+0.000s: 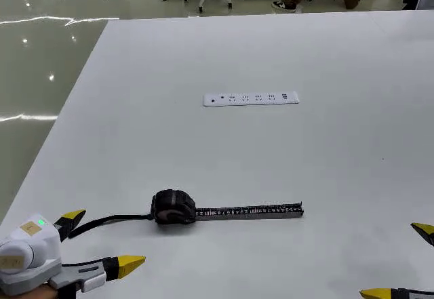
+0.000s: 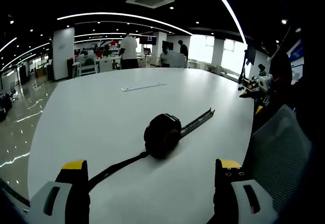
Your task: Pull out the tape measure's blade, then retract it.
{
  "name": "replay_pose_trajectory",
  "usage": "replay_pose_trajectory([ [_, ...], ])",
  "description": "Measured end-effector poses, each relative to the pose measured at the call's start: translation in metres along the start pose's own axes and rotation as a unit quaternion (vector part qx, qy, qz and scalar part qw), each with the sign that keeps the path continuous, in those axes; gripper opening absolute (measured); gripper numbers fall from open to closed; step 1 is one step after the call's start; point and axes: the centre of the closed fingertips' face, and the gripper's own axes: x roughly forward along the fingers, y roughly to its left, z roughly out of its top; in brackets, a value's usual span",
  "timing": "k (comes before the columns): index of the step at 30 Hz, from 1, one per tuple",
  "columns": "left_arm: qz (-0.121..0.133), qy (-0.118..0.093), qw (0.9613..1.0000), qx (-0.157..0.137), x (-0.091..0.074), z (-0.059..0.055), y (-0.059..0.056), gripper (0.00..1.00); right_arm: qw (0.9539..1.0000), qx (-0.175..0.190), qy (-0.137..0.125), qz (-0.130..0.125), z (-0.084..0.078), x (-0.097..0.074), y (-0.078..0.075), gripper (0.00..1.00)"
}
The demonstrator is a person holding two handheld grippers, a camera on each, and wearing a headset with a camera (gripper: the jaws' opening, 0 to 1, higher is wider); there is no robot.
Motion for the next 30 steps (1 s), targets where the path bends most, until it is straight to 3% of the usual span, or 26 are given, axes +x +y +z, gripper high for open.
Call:
replay_pose_trajectory([
  [12, 0.01, -0.005, 0.9999, -0.001, -0.003, 0.004, 0.002, 1.0, 1.0, -0.007, -0.004, 0.001, 0.003, 0.001, -0.003, 1.0],
  [16, 0.005, -0.007, 1.0, -0.001, -0.003, 0.006, -0.005, 1.0, 0.9999, -0.011, -0.005, 0.002, 0.004, 0.0, -0.003, 1.0],
  [27, 0.016, 0.002, 0.9999, -0.003, 0.001, 0.009, -0.008, 1.0, 0.9995, -0.022, 0.002, 0.022, 0.007, 0.006, 0.001, 1.0],
  [30, 0.018, -0.01, 0.9997, -0.014, 0.004, 0.02, -0.008, 1.0, 0.999, -0.031, 0.003, 0.031, 0.012, 0.01, 0.001, 1.0],
])
